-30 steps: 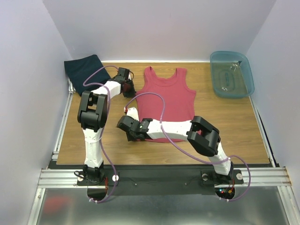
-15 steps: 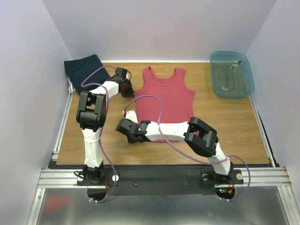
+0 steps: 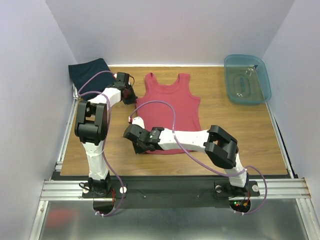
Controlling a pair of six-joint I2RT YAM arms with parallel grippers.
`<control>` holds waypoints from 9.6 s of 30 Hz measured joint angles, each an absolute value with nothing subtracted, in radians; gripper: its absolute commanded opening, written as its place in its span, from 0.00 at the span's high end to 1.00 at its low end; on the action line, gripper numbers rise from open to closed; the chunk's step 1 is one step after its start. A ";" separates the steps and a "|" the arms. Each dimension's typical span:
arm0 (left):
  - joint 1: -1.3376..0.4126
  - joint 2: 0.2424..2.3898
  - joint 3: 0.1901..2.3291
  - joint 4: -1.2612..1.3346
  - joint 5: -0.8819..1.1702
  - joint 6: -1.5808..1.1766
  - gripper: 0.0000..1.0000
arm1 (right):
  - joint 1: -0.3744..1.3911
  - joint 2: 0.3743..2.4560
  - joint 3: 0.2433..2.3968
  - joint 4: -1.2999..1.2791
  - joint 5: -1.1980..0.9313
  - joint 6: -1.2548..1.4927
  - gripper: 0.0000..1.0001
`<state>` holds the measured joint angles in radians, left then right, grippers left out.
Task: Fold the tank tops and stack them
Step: Fold the tank top
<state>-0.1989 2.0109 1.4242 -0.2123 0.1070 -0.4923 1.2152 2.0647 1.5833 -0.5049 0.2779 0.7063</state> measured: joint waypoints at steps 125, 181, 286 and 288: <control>-0.546 1.684 0.926 -0.107 -0.007 -0.783 0.66 | 0.249 1.690 1.069 -0.339 0.143 0.618 0.42; -1.134 1.869 1.344 -0.376 -0.153 -0.598 0.46 | 0.249 2.021 1.348 -0.195 0.075 0.585 0.97; -1.107 1.385 0.695 -0.124 0.016 -0.793 1.00 | 0.474 2.048 1.531 -0.375 0.236 0.653 1.00; -1.104 1.378 0.694 -0.135 0.014 -0.796 1.00 | 0.481 2.059 1.540 -0.376 0.240 0.653 1.00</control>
